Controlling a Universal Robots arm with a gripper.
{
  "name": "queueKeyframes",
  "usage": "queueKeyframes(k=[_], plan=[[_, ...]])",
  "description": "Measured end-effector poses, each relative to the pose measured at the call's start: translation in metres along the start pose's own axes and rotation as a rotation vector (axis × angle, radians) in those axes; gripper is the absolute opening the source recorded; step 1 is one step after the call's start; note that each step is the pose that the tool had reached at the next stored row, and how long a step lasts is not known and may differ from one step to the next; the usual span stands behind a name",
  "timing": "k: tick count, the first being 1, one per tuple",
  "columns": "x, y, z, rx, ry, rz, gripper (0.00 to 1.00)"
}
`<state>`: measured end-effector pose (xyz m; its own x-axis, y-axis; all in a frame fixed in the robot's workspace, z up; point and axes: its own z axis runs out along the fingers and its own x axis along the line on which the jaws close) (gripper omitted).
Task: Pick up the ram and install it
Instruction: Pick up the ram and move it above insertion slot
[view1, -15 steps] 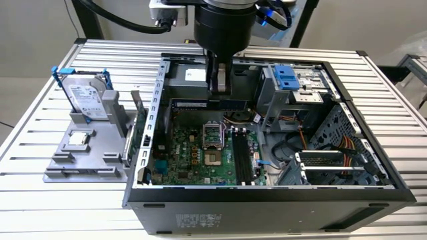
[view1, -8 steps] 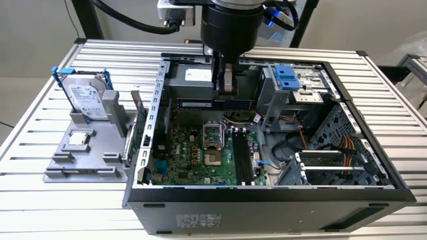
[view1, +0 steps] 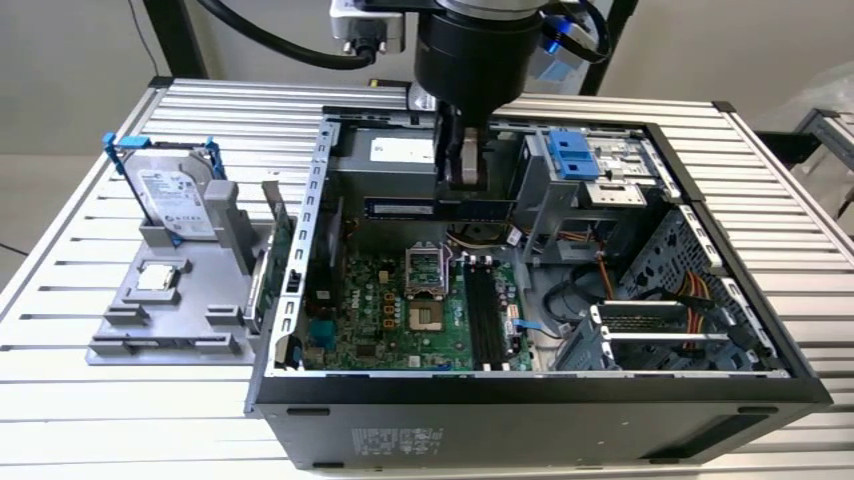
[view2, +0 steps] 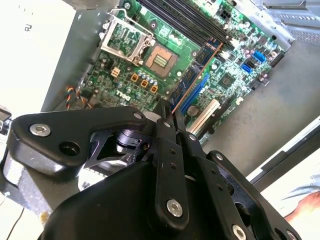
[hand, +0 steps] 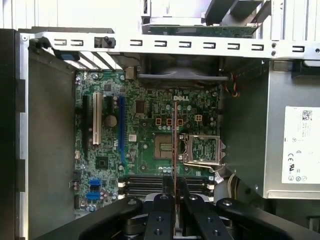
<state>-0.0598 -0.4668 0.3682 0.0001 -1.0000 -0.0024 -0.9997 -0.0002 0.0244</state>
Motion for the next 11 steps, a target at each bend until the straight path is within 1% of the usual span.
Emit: queueKeyframes(k=[11], plan=[[0.0000,-0.0121,-0.0003,-0.0004,-0.0006,0.022,0.00]])
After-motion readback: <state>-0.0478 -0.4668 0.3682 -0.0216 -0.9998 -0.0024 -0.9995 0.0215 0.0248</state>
